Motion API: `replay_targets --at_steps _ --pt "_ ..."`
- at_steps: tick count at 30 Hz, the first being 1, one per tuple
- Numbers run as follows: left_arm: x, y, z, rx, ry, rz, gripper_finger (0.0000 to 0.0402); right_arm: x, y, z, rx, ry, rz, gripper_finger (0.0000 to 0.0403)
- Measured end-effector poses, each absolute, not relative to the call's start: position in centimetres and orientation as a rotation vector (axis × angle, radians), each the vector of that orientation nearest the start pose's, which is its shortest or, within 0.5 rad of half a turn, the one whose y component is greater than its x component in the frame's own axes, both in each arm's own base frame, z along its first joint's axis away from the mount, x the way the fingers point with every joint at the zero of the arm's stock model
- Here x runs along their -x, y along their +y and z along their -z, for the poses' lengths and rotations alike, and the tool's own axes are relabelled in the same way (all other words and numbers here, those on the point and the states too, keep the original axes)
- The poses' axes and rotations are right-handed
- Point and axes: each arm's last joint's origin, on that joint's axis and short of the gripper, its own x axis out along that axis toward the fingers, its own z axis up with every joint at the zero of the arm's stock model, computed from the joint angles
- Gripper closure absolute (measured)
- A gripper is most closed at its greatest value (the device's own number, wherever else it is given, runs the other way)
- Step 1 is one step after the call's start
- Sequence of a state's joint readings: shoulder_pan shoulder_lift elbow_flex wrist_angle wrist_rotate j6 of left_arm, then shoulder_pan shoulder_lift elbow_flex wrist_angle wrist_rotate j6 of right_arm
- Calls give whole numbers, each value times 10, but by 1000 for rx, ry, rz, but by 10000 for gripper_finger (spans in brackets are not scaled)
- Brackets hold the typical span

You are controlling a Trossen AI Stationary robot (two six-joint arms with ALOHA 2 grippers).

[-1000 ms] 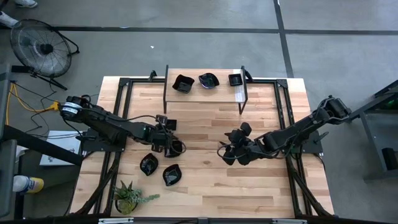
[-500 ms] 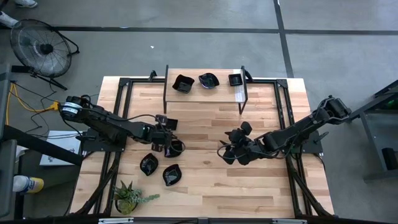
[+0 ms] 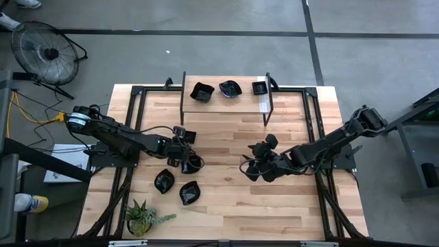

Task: Pick & Place Mini shaped plates
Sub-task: Stack the black square plate on top of the black square plate on the shelf

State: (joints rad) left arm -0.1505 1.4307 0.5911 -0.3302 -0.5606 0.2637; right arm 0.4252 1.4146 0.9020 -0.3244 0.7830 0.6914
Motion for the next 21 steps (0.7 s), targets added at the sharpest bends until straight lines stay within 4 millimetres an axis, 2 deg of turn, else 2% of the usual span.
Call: replay_targets --at_steps 10,21 --pt "-227 -19 -138 -646 1156 -218 330 -264 97 -231 -180 533 546 202" --pt "-234 -19 -124 -666 1177 -239 330 -264 97 -231 -180 533 545 203"
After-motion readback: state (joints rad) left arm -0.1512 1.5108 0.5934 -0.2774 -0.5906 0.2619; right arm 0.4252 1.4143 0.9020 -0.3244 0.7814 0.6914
